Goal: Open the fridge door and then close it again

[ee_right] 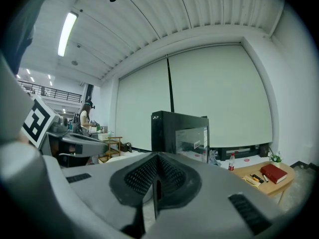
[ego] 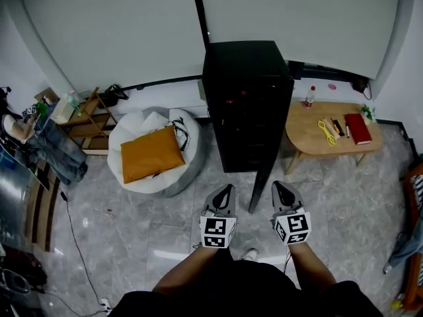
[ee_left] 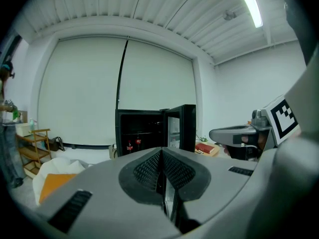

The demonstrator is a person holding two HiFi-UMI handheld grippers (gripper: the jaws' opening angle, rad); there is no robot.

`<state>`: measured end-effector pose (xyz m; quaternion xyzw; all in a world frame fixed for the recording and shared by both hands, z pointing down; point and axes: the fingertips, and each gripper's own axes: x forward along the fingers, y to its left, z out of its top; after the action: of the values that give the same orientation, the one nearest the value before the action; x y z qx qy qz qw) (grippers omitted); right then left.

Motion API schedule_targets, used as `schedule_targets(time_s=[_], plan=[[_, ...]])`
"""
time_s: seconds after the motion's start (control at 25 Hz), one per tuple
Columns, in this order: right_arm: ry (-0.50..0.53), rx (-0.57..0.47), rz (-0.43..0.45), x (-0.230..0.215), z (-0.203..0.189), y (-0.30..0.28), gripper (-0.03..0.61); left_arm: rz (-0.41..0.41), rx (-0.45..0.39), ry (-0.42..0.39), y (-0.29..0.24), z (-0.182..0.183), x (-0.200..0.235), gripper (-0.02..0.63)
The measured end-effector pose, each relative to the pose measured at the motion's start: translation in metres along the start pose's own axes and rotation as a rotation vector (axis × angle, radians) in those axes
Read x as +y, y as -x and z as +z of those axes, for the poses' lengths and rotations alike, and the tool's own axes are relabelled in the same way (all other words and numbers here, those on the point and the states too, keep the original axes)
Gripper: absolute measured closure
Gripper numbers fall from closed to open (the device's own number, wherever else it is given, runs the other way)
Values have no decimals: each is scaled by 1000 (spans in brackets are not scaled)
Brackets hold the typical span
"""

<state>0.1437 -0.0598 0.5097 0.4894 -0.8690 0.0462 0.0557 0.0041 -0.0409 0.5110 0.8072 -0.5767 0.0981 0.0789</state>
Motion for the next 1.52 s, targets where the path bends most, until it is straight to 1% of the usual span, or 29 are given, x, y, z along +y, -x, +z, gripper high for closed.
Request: schedule_targets(time_s=[0.28,0.68,0.92,1.36,1.52], plan=[[49,6,0,-15,2,-17,560,14,27,7,-7,-7,13,592],[48,20,27,-23,2,-32,560,39,46,21,-12,-13,23,592],[50,29,53,-20,2,-37,560,47,55,31,-15,-15,25,591],[29,22,66,-14,3,-43,560,72,68,26,-13,-18,38,592],[29,21,70,-10,2,-48,560,73,60,33,-12,-18,44,592]])
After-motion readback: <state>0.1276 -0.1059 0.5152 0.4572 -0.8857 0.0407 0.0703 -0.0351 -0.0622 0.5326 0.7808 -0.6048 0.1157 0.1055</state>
